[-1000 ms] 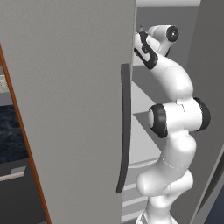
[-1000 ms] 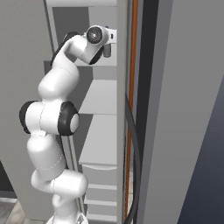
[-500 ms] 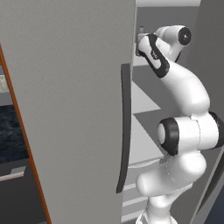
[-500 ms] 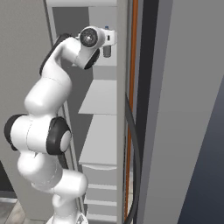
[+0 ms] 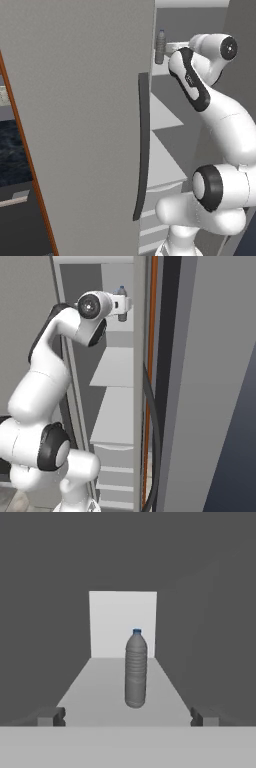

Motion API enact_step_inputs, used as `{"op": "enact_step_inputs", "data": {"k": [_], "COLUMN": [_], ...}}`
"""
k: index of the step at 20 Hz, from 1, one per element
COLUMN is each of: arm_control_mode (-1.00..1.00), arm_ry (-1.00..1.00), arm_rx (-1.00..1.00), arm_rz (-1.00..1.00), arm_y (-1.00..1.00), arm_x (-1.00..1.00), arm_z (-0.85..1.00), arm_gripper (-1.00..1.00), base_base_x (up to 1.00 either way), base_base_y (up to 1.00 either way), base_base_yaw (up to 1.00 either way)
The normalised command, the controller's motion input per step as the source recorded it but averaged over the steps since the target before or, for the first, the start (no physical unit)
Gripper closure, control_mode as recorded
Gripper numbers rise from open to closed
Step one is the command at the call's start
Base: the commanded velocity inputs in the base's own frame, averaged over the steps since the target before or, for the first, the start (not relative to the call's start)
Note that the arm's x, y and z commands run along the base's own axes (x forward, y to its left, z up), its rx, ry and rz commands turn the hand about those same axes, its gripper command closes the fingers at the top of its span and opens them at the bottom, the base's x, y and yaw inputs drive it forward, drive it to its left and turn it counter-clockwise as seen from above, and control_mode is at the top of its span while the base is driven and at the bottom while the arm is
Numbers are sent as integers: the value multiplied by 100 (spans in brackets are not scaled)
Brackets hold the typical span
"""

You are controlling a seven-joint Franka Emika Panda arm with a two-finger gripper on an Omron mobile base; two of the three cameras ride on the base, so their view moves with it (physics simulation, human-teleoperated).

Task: Take the bottled waters from the counter and place them in the freezer to freeze. Close the freezer door after placing the bottles.

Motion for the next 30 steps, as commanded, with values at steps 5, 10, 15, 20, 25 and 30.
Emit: {"op": "enact_step_inputs", "data": {"k": [5, 10, 15, 20, 25, 30], "arm_control_mode": [-100, -100, -100, -100, -100, -100], "arm_ry": [5, 18, 25, 45, 37, 17], "arm_rx": [0, 0, 0, 0, 1, 7], "arm_rz": [-6, -6, -6, -3, -1, 0], "arm_y": [18, 14, 19, 33, 19, 5], "arm_x": [-94, -83, -76, -56, -82, -100], "arm_z": [27, 22, 12, -2, -29, -45], "arm_gripper": [-100, -100, -100, -100, -100, -100], "base_base_x": [0, 0, 0, 0, 0, 0], "base_base_y": [0, 0, 0, 0, 0, 0], "base_base_yaw": [0, 0, 0, 0, 0, 0]}}
